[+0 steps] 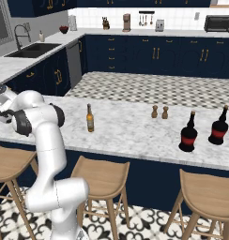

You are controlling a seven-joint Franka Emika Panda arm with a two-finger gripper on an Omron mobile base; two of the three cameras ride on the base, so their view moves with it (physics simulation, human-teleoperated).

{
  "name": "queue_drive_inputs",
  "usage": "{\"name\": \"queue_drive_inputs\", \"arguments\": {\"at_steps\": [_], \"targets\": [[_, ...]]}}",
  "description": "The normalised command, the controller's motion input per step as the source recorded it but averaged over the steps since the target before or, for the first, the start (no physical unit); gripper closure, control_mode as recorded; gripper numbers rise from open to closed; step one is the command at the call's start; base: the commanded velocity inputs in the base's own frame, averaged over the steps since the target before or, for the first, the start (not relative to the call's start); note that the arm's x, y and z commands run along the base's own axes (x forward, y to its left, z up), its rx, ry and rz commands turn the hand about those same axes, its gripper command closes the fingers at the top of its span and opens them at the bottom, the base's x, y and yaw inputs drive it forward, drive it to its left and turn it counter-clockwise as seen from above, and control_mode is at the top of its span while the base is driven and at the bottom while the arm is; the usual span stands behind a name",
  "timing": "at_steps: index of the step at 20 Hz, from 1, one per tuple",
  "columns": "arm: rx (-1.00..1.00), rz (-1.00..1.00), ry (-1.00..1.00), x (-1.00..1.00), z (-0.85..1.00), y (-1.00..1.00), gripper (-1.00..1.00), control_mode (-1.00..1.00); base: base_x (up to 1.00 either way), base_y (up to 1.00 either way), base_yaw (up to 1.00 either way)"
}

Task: Move the plastic bottles in the middle to the plastics group, and the glass bottles in the middle to the glass group.

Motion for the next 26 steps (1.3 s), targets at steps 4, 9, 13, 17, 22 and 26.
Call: {"name": "queue_drive_inputs", "arguments": {"at_steps": [4,9,13,17,22,26], "targets": [[0.0,0.0,0.0,0.0,-0.29,-0.03,1.0,-1.0,0.0,0.0,0.0],[0.0,0.0,0.0,0.02,-0.44,-0.08,1.0,-1.0,0.0,0.0,0.0],[0.0,0.0,0.0,0.04,-0.51,-0.13,1.0,-1.0,0.0,0.0,0.0],[0.0,0.0,0.02,0.0,-0.1,-0.04,1.0,-1.0,0.0,0.0,0.0],[0.0,0.0,0.0,0.0,0.0,0.0,-1.0,-1.0,0.0,0.0,0.0],[0.0,0.0,0.0,0.0,0.0,0.0,-1.0,-1.0,0.0,0.0,0.0]]}}
